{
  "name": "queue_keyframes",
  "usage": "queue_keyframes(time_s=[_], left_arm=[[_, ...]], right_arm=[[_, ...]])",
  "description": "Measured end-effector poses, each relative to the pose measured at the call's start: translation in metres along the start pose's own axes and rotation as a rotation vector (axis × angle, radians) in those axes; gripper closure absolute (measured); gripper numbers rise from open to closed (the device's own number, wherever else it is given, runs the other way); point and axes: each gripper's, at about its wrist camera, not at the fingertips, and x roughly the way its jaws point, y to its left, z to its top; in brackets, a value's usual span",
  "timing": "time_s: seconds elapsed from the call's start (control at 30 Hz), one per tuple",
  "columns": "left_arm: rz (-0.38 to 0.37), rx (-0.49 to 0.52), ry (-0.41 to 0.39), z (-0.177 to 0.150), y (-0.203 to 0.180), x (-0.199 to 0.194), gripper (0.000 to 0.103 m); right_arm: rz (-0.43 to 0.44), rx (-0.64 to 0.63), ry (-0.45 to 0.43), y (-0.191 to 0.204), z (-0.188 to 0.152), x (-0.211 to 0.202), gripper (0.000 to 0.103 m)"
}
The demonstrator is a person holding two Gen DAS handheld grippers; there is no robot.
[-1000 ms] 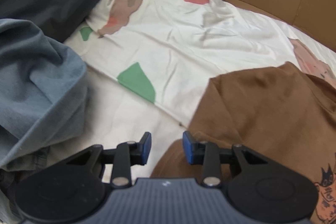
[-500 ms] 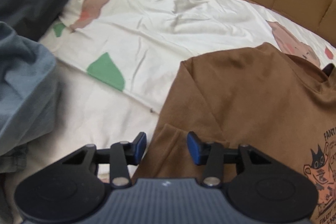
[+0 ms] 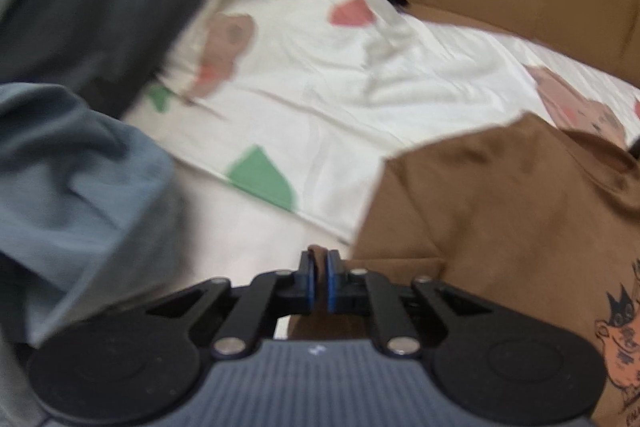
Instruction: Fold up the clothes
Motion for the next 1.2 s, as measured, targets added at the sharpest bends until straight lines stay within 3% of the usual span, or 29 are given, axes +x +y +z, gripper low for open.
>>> queue_keyframes(time_s=[0.33, 0.67, 0.87, 0.9, 0.93, 0.97, 1.0, 1.2], left_arm=[[0.238, -0.039, -0.016, 0.006, 0.061, 0.000, 0.098], [0.286, -0.030, 0.040, -0.015, 0.073, 0.000, 0.098], [0.285, -0.056, 0.088, -0.026, 0.079, 0.006, 0.098], [0.283, -0.062, 0.098, -0.029, 0.080, 0.008, 0.098], [0.282, -0.063, 0.108, -0.031, 0.081, 0.010, 0.098], [0.282, -0.066, 0.119, -0.034, 0.081, 0.012, 0.098], [0.279, -0.072, 0.125, -0.037, 0.082, 0.013, 0.098], [0.268, -0.083, 0.135, -0.041, 0.081, 0.014, 0.098]], right_arm=[[0.035, -0.012, -0.068, 0.000, 0.042, 0.015, 0.059], [0.086, -0.071, -0.085, 0.019, 0.089, 0.058, 0.055], [0.094, -0.111, -0.035, 0.034, 0.104, 0.092, 0.053], [0.102, -0.119, -0.024, 0.037, 0.105, 0.096, 0.057], [0.109, -0.143, -0.019, 0.041, 0.105, 0.097, 0.069], [0.108, -0.162, -0.015, 0.044, 0.105, 0.098, 0.093], [0.093, -0.175, -0.018, 0.046, 0.105, 0.096, 0.100], [0.037, -0.134, -0.130, 0.033, 0.115, 0.059, 0.102]])
